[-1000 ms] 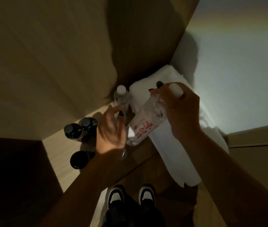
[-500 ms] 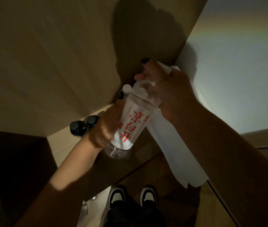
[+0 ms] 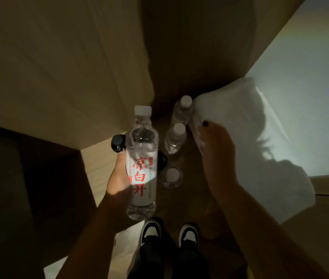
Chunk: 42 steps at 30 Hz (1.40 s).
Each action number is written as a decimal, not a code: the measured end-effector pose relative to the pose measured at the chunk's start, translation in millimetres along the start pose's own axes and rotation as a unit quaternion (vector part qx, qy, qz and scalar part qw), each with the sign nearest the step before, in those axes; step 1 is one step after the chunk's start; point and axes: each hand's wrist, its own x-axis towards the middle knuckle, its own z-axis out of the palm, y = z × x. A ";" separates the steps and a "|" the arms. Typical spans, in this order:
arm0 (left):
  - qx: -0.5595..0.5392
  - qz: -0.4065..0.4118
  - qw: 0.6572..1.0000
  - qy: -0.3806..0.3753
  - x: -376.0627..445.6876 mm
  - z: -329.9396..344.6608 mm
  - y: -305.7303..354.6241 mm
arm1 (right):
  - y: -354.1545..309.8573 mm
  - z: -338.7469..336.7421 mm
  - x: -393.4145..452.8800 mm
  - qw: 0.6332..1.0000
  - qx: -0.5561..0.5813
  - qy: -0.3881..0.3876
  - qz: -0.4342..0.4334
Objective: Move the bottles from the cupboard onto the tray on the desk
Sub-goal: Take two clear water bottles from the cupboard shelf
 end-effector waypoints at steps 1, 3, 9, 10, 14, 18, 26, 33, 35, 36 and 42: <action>-0.004 -0.006 1.000 0.003 2.3 -4.2 -7.7 | 10.8 4.4 -8.2 0.999 -0.037 -0.015 -0.002; -0.004 -0.016 1.000 0.022 -3.6 -10.9 -16.8 | 33.1 11.3 -36.1 0.994 -0.048 -0.094 0.037; -0.006 -0.025 1.000 0.013 -3.2 -27.8 -31.2 | 90.8 31.3 -70.5 0.959 -0.190 -0.210 -0.021; -0.007 -0.025 1.000 0.017 -2.7 -29.5 -32.6 | 91.1 30.4 -71.0 0.960 -0.192 -0.203 -0.029; -0.013 -0.033 0.999 0.012 1.0 -28.8 -36.8 | 89.9 23.0 -57.9 0.945 -0.258 -0.196 -0.046; -0.051 -0.049 0.997 -0.016 -0.4 -24.8 -37.9 | 83.5 10.7 -46.9 0.933 -0.279 -0.225 -0.042; -0.178 -0.058 0.980 -0.062 -23.4 7.6 -14.2 | 53.4 -33.7 -38.5 0.977 -0.182 -0.109 -0.008; -0.242 -0.059 0.951 -0.181 -46.3 33.6 21.0 | -21.2 -79.4 -35.8 0.984 -0.156 -0.060 -0.065; -0.187 0.016 0.972 -0.142 -67.8 37.9 37.1 | -49.8 -95.7 -34.4 0.982 -0.154 -0.056 -0.093; -0.184 0.047 0.969 -0.159 -64.6 44.5 46.7 | -65.3 -103.5 -34.0 0.982 -0.149 -0.052 -0.107; -0.222 0.046 0.946 -0.233 -110.8 80.9 126.4 | -159.7 -145.5 -32.9 0.979 -0.089 -0.027 -0.182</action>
